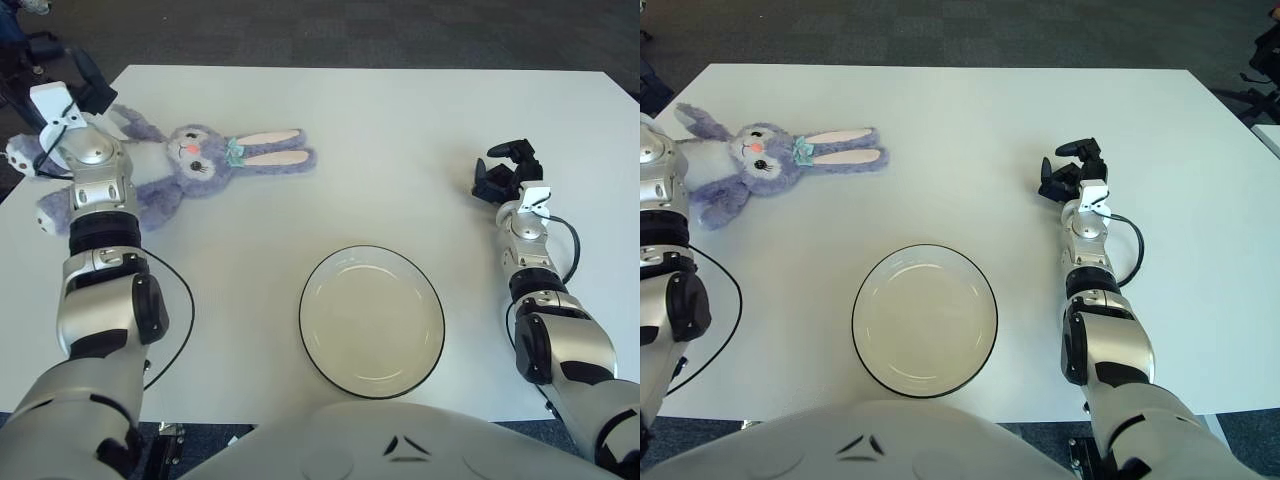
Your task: Put the doll into the plate.
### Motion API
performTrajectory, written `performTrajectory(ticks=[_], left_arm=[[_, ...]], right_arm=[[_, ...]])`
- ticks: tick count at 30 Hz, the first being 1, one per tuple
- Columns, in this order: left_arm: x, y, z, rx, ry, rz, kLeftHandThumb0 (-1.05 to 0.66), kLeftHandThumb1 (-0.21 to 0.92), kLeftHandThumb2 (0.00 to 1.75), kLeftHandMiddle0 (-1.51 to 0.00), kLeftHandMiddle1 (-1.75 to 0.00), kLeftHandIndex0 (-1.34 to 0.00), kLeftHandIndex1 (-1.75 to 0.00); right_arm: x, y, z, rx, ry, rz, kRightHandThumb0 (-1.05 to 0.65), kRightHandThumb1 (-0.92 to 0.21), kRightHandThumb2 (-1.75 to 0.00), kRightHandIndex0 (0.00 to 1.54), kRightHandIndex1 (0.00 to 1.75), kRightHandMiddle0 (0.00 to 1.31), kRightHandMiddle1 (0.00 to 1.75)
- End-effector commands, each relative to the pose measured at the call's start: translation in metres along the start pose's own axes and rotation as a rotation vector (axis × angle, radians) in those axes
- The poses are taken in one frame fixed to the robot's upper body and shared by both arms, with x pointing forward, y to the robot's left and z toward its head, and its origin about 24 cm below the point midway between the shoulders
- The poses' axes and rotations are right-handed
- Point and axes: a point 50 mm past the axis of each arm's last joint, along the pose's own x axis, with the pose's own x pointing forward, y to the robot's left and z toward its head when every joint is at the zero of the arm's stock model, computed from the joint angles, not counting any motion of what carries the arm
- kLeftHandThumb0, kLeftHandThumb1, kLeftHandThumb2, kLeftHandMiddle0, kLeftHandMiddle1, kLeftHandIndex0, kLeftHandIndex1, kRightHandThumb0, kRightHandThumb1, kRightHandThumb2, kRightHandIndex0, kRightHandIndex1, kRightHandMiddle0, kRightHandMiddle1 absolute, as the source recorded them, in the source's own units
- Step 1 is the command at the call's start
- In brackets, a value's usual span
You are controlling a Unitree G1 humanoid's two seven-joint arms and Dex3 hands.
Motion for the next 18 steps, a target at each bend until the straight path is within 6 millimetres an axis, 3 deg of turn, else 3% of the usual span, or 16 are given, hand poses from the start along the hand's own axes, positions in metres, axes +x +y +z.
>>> performTrajectory(ticks=[1, 18], left_arm=[[0.007, -0.004, 0.009, 0.04, 0.01, -0.014, -0.42, 0.51, 1.07, -1.13, -1.75, -0.46, -1.75], [0.007, -0.015, 0.002, 0.211, 0.056, -0.033, -0.41, 0.56, 1.01, -1.11, -1.75, -0.43, -1.75]], right_arm=[[-0.001, 0.001, -0.004, -0.002, 0.025, 0.001, -0.01, -0.38, -1.19, 0.68, 1.56, 0.31, 1.75], [-0.003, -0.002, -0.004, -0.005, 0.016, 0.004, -0.01, -0.38, -1.2, 0.68, 1.57, 0.31, 1.75]])
